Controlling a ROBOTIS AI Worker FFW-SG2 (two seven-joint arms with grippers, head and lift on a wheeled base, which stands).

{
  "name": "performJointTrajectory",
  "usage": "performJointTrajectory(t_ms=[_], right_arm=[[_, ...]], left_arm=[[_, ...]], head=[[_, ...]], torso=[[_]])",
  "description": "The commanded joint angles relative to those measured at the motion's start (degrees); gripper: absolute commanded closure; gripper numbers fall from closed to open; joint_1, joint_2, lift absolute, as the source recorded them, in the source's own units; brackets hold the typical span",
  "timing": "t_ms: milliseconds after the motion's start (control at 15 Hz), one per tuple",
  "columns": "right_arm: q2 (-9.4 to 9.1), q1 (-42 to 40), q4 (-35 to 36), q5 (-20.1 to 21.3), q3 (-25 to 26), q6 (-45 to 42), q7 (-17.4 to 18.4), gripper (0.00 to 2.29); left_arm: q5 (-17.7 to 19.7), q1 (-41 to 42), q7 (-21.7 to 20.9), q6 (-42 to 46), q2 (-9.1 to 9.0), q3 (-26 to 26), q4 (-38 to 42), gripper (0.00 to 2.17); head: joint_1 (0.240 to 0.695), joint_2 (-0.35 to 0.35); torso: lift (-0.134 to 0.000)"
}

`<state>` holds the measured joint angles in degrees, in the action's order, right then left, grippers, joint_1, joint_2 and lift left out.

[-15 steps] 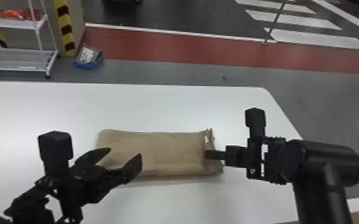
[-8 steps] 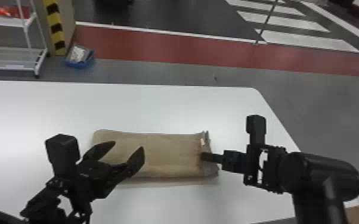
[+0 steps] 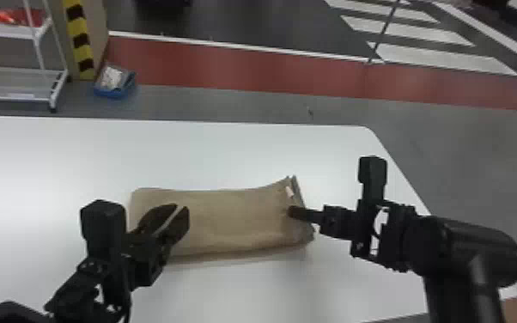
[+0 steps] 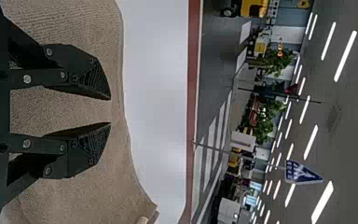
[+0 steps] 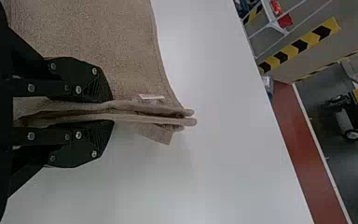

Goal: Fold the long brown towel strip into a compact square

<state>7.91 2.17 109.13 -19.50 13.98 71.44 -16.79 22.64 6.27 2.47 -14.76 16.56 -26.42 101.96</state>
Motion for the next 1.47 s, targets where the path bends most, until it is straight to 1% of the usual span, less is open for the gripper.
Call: performJointTrajectory(t_ms=[0,267,333,400,533,733,867,1000,1267,1333,1400], right_arm=[[0.00,1.08,0.03,-0.54,0.00,-0.11,0.09,0.94],[0.09,2.05,0.03,-0.81,0.17,-0.11,0.09,0.94],[0.61,2.05,0.03,-1.33,0.44,-0.11,0.18,0.94],[0.97,2.23,-0.06,-2.21,0.96,-0.11,0.09,0.94],[1.14,2.58,0.03,-3.36,1.05,-0.11,0.09,0.94],[1.14,3.28,0.65,-7.22,0.87,-0.11,0.26,0.94],[0.44,4.69,0.65,-7.66,0.26,0.06,0.70,0.94],[-0.35,4.95,1.17,-9.86,-0.80,0.06,1.23,0.94],[-3.96,6.27,3.02,-9.33,-3.34,0.06,2.55,0.94],[-4.57,6.27,3.11,-9.16,-3.70,0.06,2.55,0.94],[-4.57,6.27,3.02,-8.81,-4.75,-0.29,2.64,0.94]], left_arm=[[-1.55,-0.03,0.43,-0.14,-0.13,-0.12,-1.07,2.14],[-4.01,-1.43,1.57,-0.14,-0.30,-1.00,-4.05,2.14],[-4.45,-1.96,2.19,-0.14,-0.39,-1.61,-4.85,2.14],[-4.45,-2.31,2.27,-0.14,-0.48,-2.05,-5.02,2.14],[-6.03,-3.10,2.71,-0.67,-1.18,-3.46,-5.46,2.14],[-6.03,-3.98,2.98,-1.37,-1.53,-4.34,-5.99,2.14],[-5.77,-4.33,2.98,-2.08,-2.32,-4.42,-6.60,2.14],[-6.03,-5.12,2.98,-2.43,-3.03,-5.39,-7.57,2.14],[-5.94,-7.32,2.63,-2.60,-4.43,-6.89,-10.65,2.14],[-5.77,-7.50,2.63,-2.43,-4.52,-7.33,-10.65,2.14],[-5.33,-7.50,2.63,-2.60,-4.43,-7.50,-10.47,2.14]], head=[[0.695,-0.239],[0.695,-0.224],[0.695,-0.221],[0.695,-0.220],[0.695,-0.226],[0.695,-0.236],[0.695,-0.231],[0.695,-0.222],[0.695,-0.201],[0.695,-0.193],[0.695,-0.181]], torso=[[-0.120],[-0.120],[-0.120],[-0.120],[-0.120],[-0.120],[-0.120],[-0.120],[-0.120],[-0.120],[-0.120]])
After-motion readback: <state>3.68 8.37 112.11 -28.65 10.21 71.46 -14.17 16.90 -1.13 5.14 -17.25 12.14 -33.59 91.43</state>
